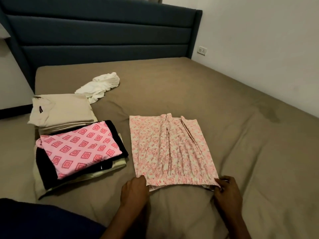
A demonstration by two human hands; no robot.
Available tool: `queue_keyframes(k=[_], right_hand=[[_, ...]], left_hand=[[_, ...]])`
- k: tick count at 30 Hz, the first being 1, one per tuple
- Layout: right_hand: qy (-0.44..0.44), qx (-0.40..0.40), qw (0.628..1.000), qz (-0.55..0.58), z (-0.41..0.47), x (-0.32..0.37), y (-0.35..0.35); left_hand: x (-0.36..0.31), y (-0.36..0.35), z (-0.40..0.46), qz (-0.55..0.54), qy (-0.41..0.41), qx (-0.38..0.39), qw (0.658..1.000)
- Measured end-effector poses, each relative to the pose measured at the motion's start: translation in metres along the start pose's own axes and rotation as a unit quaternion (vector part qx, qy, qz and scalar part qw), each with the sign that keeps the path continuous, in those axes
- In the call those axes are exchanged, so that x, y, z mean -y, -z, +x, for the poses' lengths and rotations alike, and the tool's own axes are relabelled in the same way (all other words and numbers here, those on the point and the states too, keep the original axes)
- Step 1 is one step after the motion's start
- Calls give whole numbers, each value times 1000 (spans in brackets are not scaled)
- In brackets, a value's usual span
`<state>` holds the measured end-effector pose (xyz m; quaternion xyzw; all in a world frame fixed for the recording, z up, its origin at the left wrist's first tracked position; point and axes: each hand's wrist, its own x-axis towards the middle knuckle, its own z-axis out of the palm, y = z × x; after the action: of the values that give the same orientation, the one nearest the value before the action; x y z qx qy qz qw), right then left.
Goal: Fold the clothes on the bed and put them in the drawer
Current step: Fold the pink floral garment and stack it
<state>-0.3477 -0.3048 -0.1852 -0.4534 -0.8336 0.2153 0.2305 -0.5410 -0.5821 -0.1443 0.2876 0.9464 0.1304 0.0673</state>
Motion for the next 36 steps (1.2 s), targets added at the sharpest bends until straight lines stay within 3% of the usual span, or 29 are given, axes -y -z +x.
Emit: queue_keyframes(k=[3, 5, 9, 15, 22, 26, 27, 32, 36], right_hand=[[-5, -3, 988, 157, 3, -8, 5], [-29, -37, 969, 241, 12, -1, 9], [-63, -69, 971, 219, 73, 10, -9], [-27, -14, 997, 77, 207, 54, -56], [61, 50, 989, -125, 301, 85, -108], [-93, -31, 992, -76, 329, 39, -93], [-97, -43, 992, -73, 331, 34, -94], [58, -3, 998, -40, 310, 73, -117], [63, 14, 998, -21, 306, 68, -134]], left_hand=[[6, -7, 1, -21, -1, -12, 1000], [6, -8, 5, -23, -5, -73, 997], [-5, -12, 24, -47, -91, -192, 976], [-26, -36, 64, -13, -170, -190, 967], [-38, -39, 114, -21, -152, -177, 972], [-33, -30, 138, -50, -140, -164, 975], [-31, -29, 140, -54, -138, -172, 974], [-36, -34, 148, -57, -150, -192, 968], [-39, -47, 137, -94, -138, -146, 975]])
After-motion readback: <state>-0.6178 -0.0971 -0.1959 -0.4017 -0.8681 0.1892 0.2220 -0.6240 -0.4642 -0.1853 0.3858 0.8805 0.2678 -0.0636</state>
